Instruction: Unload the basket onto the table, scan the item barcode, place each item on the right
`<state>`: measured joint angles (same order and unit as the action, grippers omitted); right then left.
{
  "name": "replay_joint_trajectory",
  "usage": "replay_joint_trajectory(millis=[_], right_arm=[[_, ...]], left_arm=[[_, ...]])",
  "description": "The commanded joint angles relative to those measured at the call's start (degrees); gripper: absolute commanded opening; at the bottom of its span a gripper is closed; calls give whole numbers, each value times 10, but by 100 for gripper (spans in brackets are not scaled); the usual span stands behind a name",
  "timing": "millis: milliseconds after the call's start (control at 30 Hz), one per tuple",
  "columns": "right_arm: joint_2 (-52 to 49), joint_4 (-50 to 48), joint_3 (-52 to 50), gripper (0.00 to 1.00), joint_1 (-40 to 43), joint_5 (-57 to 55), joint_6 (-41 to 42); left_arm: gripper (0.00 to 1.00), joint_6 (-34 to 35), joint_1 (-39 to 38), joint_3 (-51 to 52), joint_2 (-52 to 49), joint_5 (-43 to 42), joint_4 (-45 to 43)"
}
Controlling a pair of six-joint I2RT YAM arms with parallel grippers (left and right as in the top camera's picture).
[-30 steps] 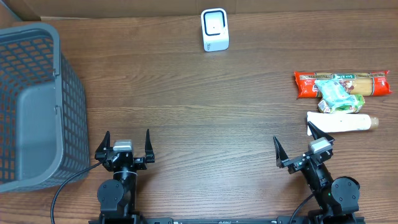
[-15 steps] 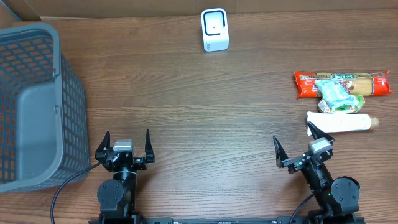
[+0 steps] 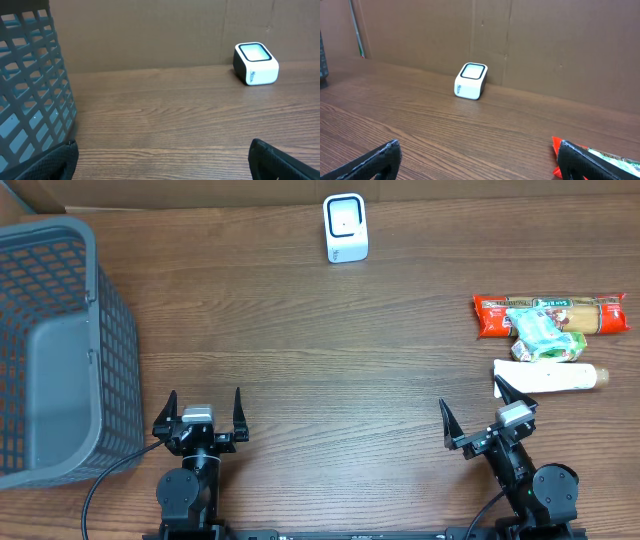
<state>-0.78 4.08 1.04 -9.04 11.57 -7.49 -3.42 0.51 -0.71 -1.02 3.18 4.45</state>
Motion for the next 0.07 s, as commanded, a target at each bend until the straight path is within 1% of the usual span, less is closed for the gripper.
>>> replay_joint_trajectory(millis=[0,33], right_arm=[[6,-3,-6,100,1,-4,4],[6,-3,-6,100,1,-4,4]], left_arm=[[100,-11,2,4,8,-7,-3],[100,-11,2,4,8,-7,-3]])
